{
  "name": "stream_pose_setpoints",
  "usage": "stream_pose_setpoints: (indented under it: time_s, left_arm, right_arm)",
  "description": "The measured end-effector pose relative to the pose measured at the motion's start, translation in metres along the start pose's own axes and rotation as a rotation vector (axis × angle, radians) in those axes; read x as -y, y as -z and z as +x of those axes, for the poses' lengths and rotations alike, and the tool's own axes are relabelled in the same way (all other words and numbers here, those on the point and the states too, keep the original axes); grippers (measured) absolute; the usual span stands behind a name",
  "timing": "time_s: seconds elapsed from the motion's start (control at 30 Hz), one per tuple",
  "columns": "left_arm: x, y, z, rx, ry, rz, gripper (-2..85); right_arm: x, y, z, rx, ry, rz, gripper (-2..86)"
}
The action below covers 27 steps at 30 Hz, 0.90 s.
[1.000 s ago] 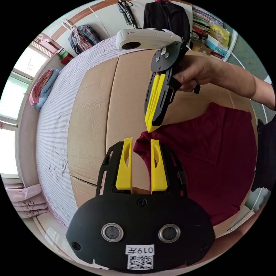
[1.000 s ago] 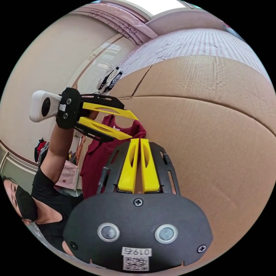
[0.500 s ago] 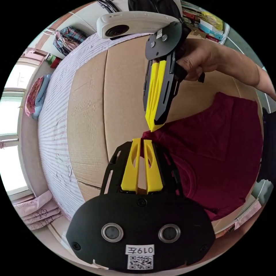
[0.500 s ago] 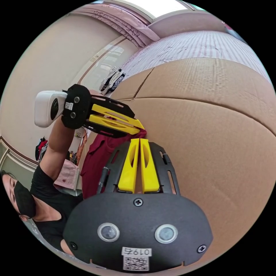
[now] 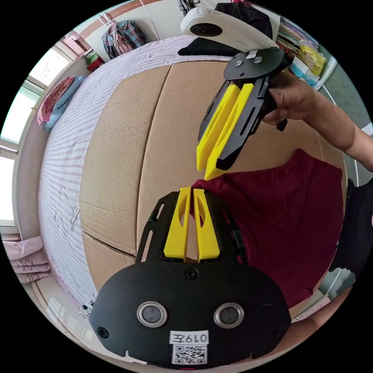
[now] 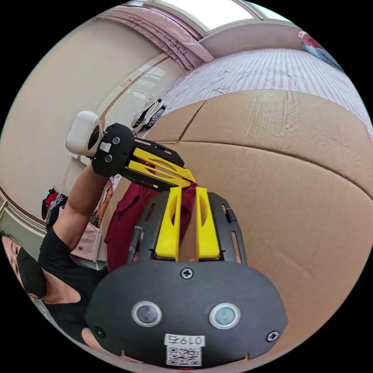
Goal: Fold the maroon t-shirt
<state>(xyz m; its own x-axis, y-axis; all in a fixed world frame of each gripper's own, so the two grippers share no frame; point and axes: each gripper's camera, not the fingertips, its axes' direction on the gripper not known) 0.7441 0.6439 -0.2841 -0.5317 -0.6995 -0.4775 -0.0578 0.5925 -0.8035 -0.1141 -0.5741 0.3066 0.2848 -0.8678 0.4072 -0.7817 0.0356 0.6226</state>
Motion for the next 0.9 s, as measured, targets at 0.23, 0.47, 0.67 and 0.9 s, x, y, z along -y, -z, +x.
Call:
stream_pose_setpoints:
  time_s: [0.23, 0.47, 0.67, 0.9]
  left_arm:
    - [-0.011, 0.005, -0.014, -0.073, 0.070, 0.032, 0.8]
    - [-0.019, 0.009, -0.013, -0.072, 0.078, 0.043, 0.9]
    - [-0.024, 0.016, -0.005, -0.035, 0.050, 0.062, 1.1]
    - [-0.034, 0.024, -0.002, 0.034, 0.074, 0.070, 1.5]
  right_arm:
    - [0.021, -0.031, -0.058, -0.272, 0.050, -0.170, 7.0]
    - [0.015, -0.019, -0.080, -0.240, 0.046, -0.144, 2.4]
    - [0.005, -0.014, -0.089, -0.212, 0.030, -0.133, 0.4]
    - [-0.001, -0.014, -0.119, -0.218, 0.066, -0.131, 8.1]
